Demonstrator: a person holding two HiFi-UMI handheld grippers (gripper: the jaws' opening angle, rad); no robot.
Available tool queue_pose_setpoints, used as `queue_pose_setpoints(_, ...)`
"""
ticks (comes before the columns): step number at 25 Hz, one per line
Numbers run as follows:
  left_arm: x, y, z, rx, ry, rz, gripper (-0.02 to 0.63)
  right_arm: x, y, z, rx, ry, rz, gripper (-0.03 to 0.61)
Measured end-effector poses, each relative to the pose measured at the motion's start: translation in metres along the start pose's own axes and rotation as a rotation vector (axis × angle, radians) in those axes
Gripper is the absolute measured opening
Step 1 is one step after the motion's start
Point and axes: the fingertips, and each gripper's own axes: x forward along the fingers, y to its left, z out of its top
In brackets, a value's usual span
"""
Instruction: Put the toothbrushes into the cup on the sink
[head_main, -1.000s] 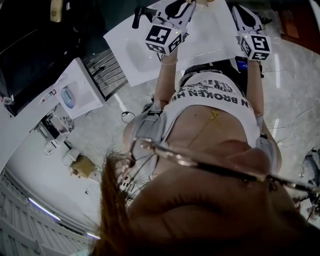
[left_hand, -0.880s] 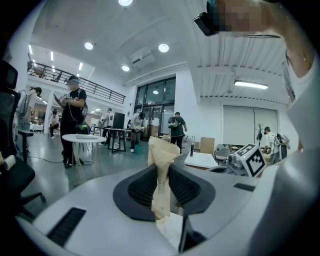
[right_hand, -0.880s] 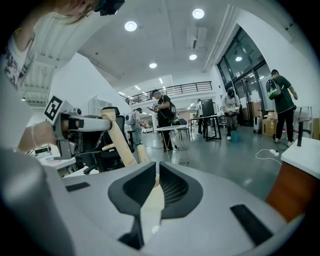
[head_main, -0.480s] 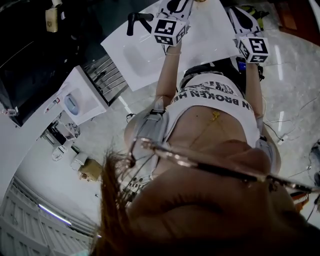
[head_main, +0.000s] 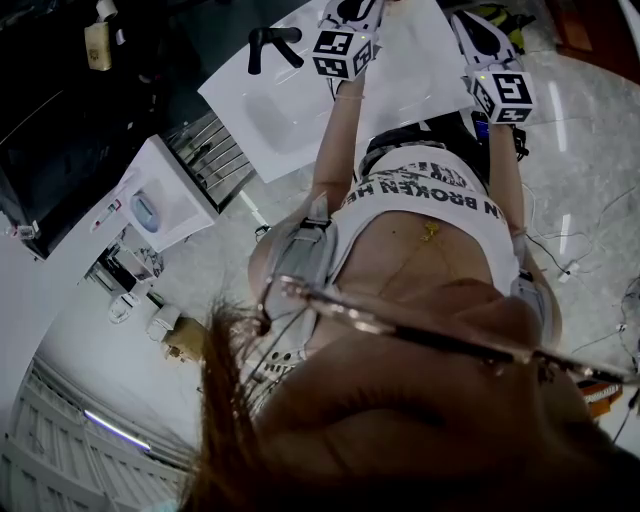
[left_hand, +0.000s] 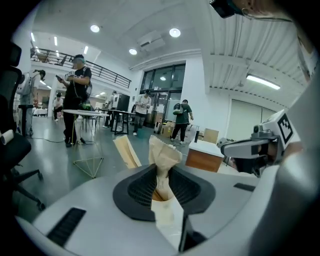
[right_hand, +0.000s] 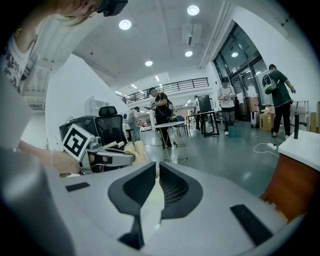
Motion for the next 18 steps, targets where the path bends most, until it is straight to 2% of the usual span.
queue_pose_setpoints(5,-0.004,-0.001,-0.003,-0.013,0.024,-0.023,0.089,0.002,0.004,0.001,-0.008,0.007,0.014,0.040)
queue_pose_setpoints(8,-0.009,0.003,-0.009,0.002,0.044,0.014,0.195,0.005,0.008,0.000,-0.018,0.013,0.022,0.041)
queue_pose_setpoints(10,-0.013,0.004,-0.012,0.001,0.051,0.027,0.221,0.009,0.010,-0.001,-0.025,0.018,0.026,0.041)
queue_pose_setpoints(18,-0.034,0.001,-0.013,0.004,0.046,0.038,0.235,0.017,0.022,0.000,-0.046,0.031,0.050,0.041)
